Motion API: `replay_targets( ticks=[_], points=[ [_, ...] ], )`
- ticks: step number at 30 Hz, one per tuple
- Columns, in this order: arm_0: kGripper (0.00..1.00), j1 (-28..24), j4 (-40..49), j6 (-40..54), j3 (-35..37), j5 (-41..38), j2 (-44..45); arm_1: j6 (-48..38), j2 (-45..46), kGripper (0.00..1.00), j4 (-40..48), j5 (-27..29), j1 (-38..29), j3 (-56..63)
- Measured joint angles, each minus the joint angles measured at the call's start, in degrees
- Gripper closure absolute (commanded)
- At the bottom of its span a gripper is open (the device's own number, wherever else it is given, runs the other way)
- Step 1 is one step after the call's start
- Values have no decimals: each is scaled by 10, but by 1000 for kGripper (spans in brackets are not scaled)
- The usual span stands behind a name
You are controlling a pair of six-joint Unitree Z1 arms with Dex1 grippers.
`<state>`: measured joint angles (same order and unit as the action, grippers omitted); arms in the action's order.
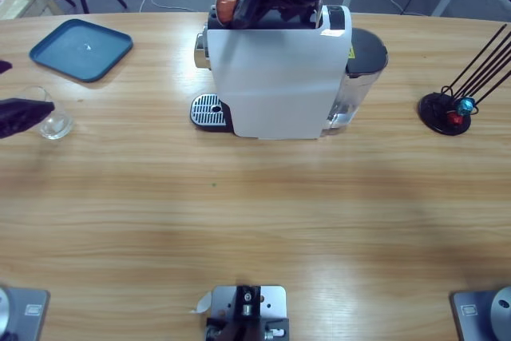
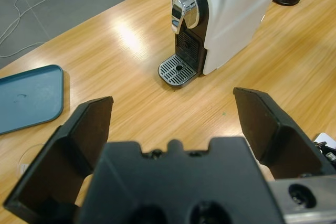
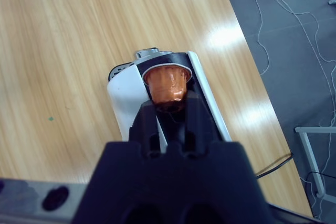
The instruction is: Pour coffee
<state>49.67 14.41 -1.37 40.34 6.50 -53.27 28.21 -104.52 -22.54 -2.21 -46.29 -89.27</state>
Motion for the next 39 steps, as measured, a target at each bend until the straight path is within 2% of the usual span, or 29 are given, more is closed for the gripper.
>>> replay_targets(
  ticks=[11, 12, 13, 14, 15, 17, 19, 21, 25, 26, 27, 29, 32, 36, 39],
  points=[
    [0, 0, -15, 0, -2, 0, 0, 0, -1, 1000, 0, 22, 0, 1],
    [0, 0, -15, 0, -2, 0, 0, 0, -1, 911, 0, 23, 0, 1],
    [0, 0, -15, 0, -2, 0, 0, 0, -1, 769, 0, 24, 0, 1],
    [0, 0, -15, 0, -3, 0, 0, 0, -1, 732, 0, 24, 0, 1],
    [0, 0, -15, 0, -3, 0, 0, -1, -1, 529, 0, 24, 0, 1],
    [0, 0, -15, 0, -4, 0, 0, -5, -1, 307, 0, 24, 0, 2],
    [0, 0, -15, 0, -4, 0, 0, -8, -1, 205, 0, 24, 0, 2],
    [0, 0, -16, 0, -6, 0, 0, -10, -1, 184, 0, 24, 0, 2],
    [0, 0, -17, -2, -8, 0, 0, -10, -1, 206, 1, 28, 0, 2],
    [0, 0, -17, -2, -9, 0, 0, -10, -1, 321, 1, 28, 0, 2],
    [0, 0, -17, -2, -9, 0, 0, -10, 0, 595, 2, 28, 0, 2],
    [0, 0, -17, -2, -9, 0, 0, -10, 1, 991, 2, 28, 0, 3],
    [0, 0, -19, -2, -9, 0, 0, -24, 5, 1000, 3, 21, -7, 3],
    [0, 0, -19, -3, -9, -1, 0, -111, 30, 1000, -12, 15, -50, 0],
    [0, 0, -18, -6, -9, -1, 1, -200, 64, 1000, -16, 40, -89, 21]
  ],
)
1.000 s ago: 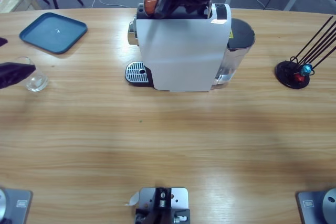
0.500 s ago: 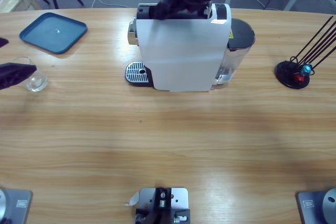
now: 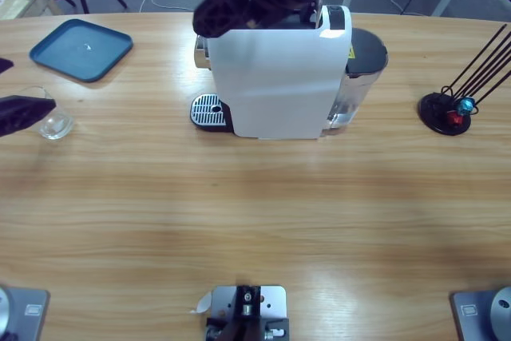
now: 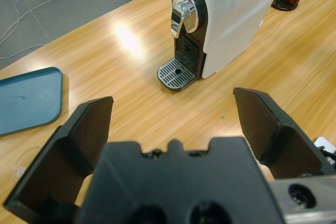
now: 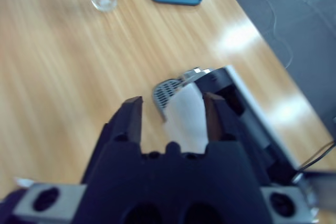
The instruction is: Pour coffee
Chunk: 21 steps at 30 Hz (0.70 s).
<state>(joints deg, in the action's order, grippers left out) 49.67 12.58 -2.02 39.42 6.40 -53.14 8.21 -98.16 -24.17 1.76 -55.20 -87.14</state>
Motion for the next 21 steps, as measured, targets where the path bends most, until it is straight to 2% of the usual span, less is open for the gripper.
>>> replay_targets(
  ticks=[4, 6, 10, 12, 14, 17, 21],
  points=[
    [0, 0, 13, -8, 4, -5, 0, -176, 60, 1000, -8, 28, -18, 85],
    [0, 2, 28, -9, 12, -11, 0, -265, 89, 1000, -13, 59, -19, 134],
    [0, 19, 64, -9, 29, -16, 0, -390, 144, 1000, -17, 183, -20, 203],
    [0, 21, 73, -9, 32, -16, 0, -422, 165, 1000, -17, 241, -18, 203],
    [0, 21, 78, -9, 35, -16, 0, -442, 175, 1000, 3, 276, 3, 195],
    [0, 22, 78, -9, 40, -17, 0, -471, 170, 1000, 75, 276, 47, 176],
    [0, 22, 78, -9, 40, -28, 0, -480, 130, 1000, 110, 229, 71, 109]
  ],
)
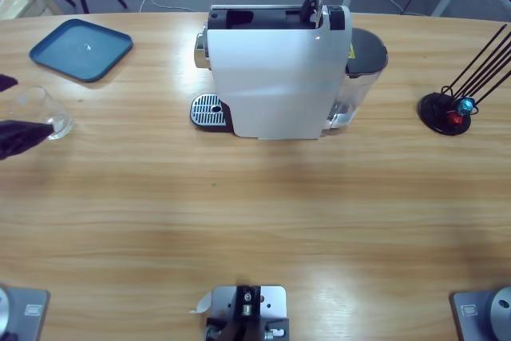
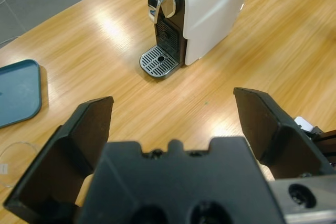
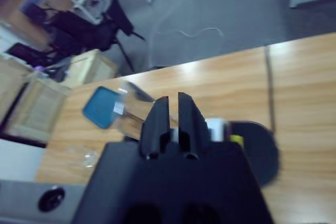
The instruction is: Pour coffee
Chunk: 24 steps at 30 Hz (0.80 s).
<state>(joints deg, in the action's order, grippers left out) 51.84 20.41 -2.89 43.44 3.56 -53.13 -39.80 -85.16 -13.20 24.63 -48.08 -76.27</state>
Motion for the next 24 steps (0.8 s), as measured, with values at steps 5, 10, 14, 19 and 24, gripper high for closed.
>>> replay_targets(
  ticks=[5, 10, 14, 19, 24],
  points=[
    [0, 0, 0, 0, 0, -1, 0, 0, -69, 1000, 7, -52, 4, -33],
    [0, 0, 0, 0, 0, -1, 0, 0, -86, 1000, 20, -80, 3, -53],
    [0, 0, 0, 0, 0, -1, 0, 0, -93, 1000, 39, -99, -3, -58],
    [0, 0, 0, 0, 0, -1, 0, 0, -130, 1000, 53, -110, -15, -59],
    [0, 0, 0, 0, 0, -1, 0, 2, -171, 1000, 66, -128, -17, -65]
  ],
)
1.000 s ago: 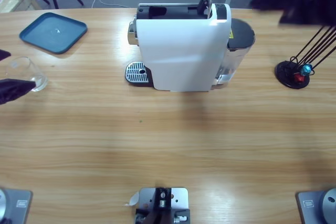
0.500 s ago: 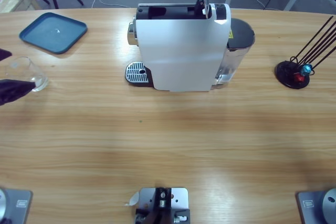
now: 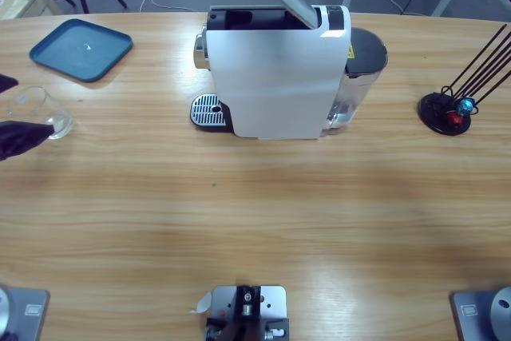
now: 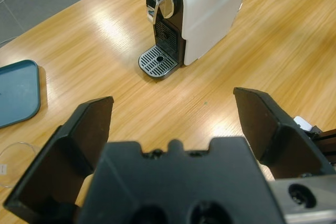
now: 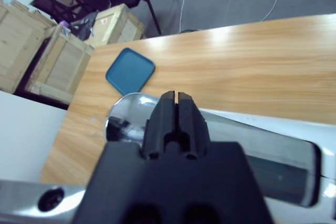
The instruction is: Pour coffee
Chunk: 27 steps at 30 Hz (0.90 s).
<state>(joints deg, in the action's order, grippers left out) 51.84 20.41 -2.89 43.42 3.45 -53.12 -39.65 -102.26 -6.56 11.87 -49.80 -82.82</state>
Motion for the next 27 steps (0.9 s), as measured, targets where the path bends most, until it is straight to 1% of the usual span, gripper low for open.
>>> replay_targets(
  ticks=[4, 9, 18, 21, 22, 23, 24, 25, 27],
  points=[
    [0, 0, 0, 0, -1, 0, 0, 1, -37, 1000, 7, -10, -17, -8],
    [0, 0, 0, 0, -1, 0, 0, 1, -54, 1000, 7, -12, -27, -21],
    [0, 0, 0, 0, -5, 0, 3, -3, -87, 1000, -50, -12, -33, -48],
    [0, 0, 0, -1, -8, 0, 3, -10, -88, 1000, -54, -12, -33, -51],
    [0, 0, 0, -1, -9, 0, 3, -11, -88, 513, -54, -11, -33, -51],
    [0, 0, 0, -3, -9, 0, 3, -10, -88, 68, -54, -11, -33, -52],
    [0, 0, 0, -6, -10, 0, 3, -2, -88, 1, -54, -10, -33, -53],
    [0, -3, 0, -8, -11, 0, 3, 20, -86, 0, -55, -10, -33, -53],
    [0, -16, 0, -16, -15, 5, 3, 92, -76, 0, -75, -10, -35, -59]
  ],
)
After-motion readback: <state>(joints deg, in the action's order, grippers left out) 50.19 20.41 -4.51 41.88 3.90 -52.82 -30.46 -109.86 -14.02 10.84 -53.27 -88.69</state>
